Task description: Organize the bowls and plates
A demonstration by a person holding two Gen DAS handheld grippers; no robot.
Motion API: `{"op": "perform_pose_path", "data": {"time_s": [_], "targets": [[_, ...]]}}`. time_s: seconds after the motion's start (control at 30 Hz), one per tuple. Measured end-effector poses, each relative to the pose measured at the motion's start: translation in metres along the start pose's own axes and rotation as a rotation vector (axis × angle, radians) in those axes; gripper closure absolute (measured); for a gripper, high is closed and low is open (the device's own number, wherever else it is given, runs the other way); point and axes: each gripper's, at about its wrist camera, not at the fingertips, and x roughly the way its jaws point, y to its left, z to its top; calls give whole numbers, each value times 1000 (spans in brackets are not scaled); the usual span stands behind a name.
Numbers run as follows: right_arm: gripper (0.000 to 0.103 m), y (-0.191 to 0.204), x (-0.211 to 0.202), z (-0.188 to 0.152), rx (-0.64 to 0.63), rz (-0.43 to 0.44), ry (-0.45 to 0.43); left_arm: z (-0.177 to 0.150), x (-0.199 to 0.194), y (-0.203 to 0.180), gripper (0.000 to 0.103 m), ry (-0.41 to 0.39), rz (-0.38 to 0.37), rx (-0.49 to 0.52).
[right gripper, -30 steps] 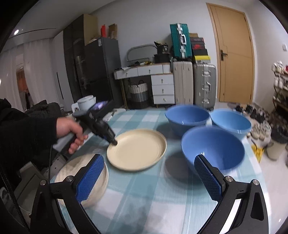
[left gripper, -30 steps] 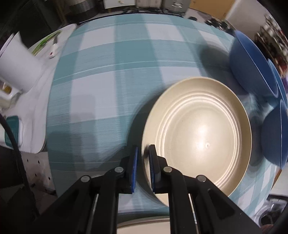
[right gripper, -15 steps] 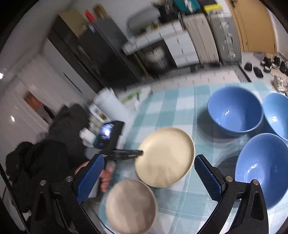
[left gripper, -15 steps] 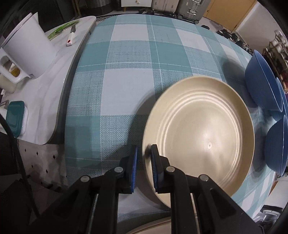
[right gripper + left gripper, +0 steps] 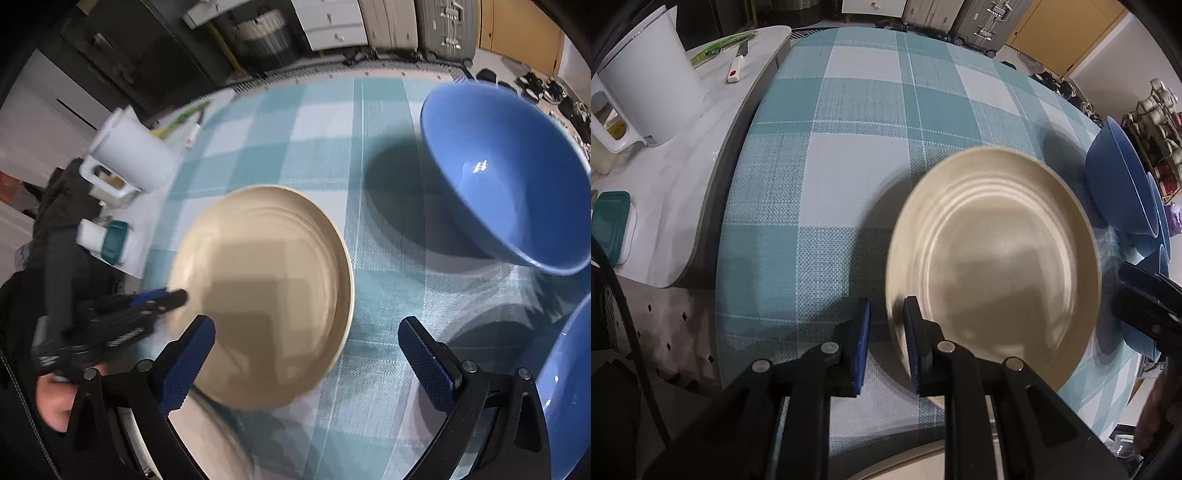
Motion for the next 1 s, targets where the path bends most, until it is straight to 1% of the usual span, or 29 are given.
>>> {"op": "perform_pose_path", "data": {"time_s": [0.07, 0.1, 0.13, 0.17, 0.2, 0.27, 0.4, 0.47, 0.5, 0.53, 0.67, 0.77, 0.8, 0.83, 0.87, 0.9, 0.97, 1.0], "targets": [[7, -2, 6, 3, -13, -23, -14, 1, 0, -1, 83, 5, 5, 1], [12, -3, 9, 4, -17, -37, -18, 1, 1, -1, 83, 7, 6, 0], [22, -3, 11, 4, -21, -30, -20, 2, 1, -1, 83, 8, 8, 2], [25, -4, 14, 5, -20, -25, -13, 2, 1, -2, 83, 7, 9, 4], [25, -5, 17, 5, -15, -22, -5, 2, 1, -2, 83, 9, 9, 2], [31, -8, 22, 5, -5, -13, 3, 2, 2, -2, 83, 11, 8, 1], [31, -16, 30, 7, -15, -49, -21, 3, 2, 0, 81, 16, 3, -9], [38, -21, 34, 6, 0, -38, -8, 2, 2, 0, 80, 15, 9, -4], [49, -24, 37, 6, 8, -14, 15, 2, 3, -1, 77, 13, 16, 0], [54, -26, 42, 5, 11, 8, 46, 2, 2, -1, 74, 10, 29, 5], [55, -22, 41, -2, -24, -6, 17, -1, 2, -3, 70, -3, 51, 22], [66, -21, 41, -6, -39, -21, 3, -2, 3, -1, 70, -2, 38, 20], [75, -22, 41, -8, -39, -9, 2, -3, 3, -1, 70, -2, 37, 20], [78, -22, 40, -9, -38, -4, -1, -3, 3, -2, 70, 4, 36, 24], [79, -22, 39, -9, -38, -7, -13, -4, 5, -3, 71, 20, 28, 33], [81, -21, 38, -10, -45, -16, -28, -4, 6, -5, 75, 37, 14, 35], [83, -19, 36, -10, -54, -25, -40, -4, 5, -8, 77, 52, 11, 31], [88, -16, 35, -10, -66, -38, -47, -5, 5, -11, 77, 58, 4, 42]]}}
